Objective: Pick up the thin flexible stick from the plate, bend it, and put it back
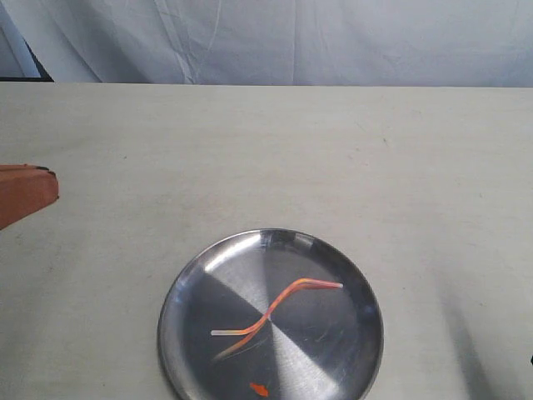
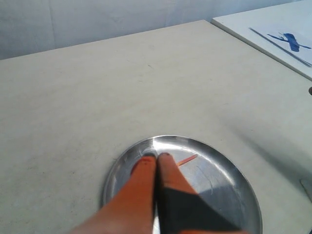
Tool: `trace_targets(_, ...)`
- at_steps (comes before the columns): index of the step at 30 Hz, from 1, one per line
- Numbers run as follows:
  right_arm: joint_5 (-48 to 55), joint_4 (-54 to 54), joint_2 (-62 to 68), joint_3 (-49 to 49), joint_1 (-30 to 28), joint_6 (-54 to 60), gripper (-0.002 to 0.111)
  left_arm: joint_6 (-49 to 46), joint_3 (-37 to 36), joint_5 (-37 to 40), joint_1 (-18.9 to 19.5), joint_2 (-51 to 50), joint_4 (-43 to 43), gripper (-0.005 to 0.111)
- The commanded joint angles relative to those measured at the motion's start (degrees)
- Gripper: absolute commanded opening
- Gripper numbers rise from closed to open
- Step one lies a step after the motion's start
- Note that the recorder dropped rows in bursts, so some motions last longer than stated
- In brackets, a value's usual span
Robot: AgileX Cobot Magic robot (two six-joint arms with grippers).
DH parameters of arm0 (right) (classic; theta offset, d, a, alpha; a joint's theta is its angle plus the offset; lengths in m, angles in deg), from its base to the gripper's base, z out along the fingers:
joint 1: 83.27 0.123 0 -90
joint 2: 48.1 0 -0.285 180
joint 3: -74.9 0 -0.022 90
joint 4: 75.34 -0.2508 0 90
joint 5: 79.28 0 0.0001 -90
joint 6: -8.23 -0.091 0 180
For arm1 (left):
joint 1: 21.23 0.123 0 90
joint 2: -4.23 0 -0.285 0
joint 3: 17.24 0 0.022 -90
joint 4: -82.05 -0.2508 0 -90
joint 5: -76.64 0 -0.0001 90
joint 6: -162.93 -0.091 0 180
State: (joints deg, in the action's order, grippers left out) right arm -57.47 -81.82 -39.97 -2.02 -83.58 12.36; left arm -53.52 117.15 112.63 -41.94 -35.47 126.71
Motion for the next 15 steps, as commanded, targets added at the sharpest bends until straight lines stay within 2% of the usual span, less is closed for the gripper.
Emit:
trace_targets(1, -0.7, 0.5, -0.3, -0.3, -0.4, 0.1, -0.001, 0.2, -0.5, -4.3, 0.1, 1.7, -0.7, 0.0)
trace_targets(5, -0.7, 0.5, -0.3, -0.3, -0.4, 0.1, -0.001, 0.2, -2.6, -9.5, 1.7, 3.8, -3.1, 0.0)
trace_targets(12, -0.7, 0.5, -0.3, -0.3, -0.4, 0.1, -0.001, 2.2, -16.3, -17.1, 11.8, 12.2, -5.5, 0.0)
trace_targets(15, -0.7, 0.5, -0.3, -0.3, -0.4, 0.1, -0.001, 9.8, -22.6, -18.8, 14.7, 17.5, -13.6, 0.0)
